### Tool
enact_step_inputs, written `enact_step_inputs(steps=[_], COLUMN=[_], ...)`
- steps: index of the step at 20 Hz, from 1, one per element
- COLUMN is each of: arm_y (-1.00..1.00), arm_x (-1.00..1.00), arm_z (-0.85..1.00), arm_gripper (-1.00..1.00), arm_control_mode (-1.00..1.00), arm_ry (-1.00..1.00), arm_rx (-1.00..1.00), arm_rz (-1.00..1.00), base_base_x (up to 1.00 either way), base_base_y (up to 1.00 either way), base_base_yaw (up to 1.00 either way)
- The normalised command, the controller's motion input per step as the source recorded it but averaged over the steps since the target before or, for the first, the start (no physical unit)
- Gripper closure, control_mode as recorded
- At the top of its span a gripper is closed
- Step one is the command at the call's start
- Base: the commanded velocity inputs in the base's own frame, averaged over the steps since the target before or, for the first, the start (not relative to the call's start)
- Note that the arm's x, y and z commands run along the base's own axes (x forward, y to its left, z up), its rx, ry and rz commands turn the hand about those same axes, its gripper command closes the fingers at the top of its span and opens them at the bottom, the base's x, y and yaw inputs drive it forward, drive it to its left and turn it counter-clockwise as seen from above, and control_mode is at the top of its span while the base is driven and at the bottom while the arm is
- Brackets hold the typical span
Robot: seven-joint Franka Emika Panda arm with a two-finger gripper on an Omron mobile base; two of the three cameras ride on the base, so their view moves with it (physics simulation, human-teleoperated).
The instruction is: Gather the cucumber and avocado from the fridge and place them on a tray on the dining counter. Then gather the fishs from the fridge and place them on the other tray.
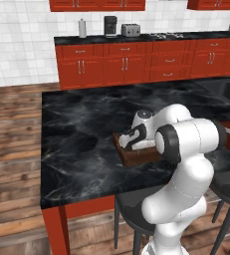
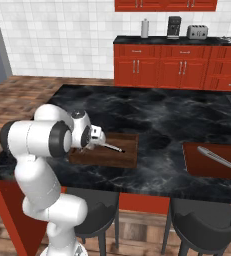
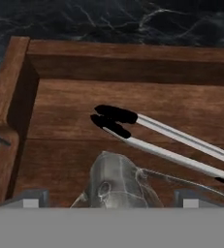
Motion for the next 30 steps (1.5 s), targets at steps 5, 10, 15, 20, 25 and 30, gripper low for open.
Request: enact_step_inputs(steps=[5,10,15,20,25,30], arm_y=[-0.05,-0.01,-0.05,-0.02,-0.08,0.00], arm_x=[-0.12,-0.17,-0.49,-0.92,-1.00,-1.00], arm_z=[0.36,0.96,1.00,0.76,0.85,0.80], arm_gripper=[-1.00,-1.00,-1.00,-1.00,-1.00,-1.00], arm_control_mode=[-1.00,-1.00,-1.00,-1.00,-1.00,-1.00], arm_ry=[-0.27,-0.22,-0.04,0.11,0.24,0.36], arm_rx=[0.03,0.05,0.03,0.01,0.00,0.00], arm_rz=[0.00,0.00,0.00,0.00,-0.03,-0.04], base_base_x=[0.00,0.00,0.00,0.00,0.00,0.00], base_base_y=[0.00,0.00,0.00,0.00,0.00,0.00], base_base_yaw=[0.00,0.00,0.00,0.00,0.00,0.00])
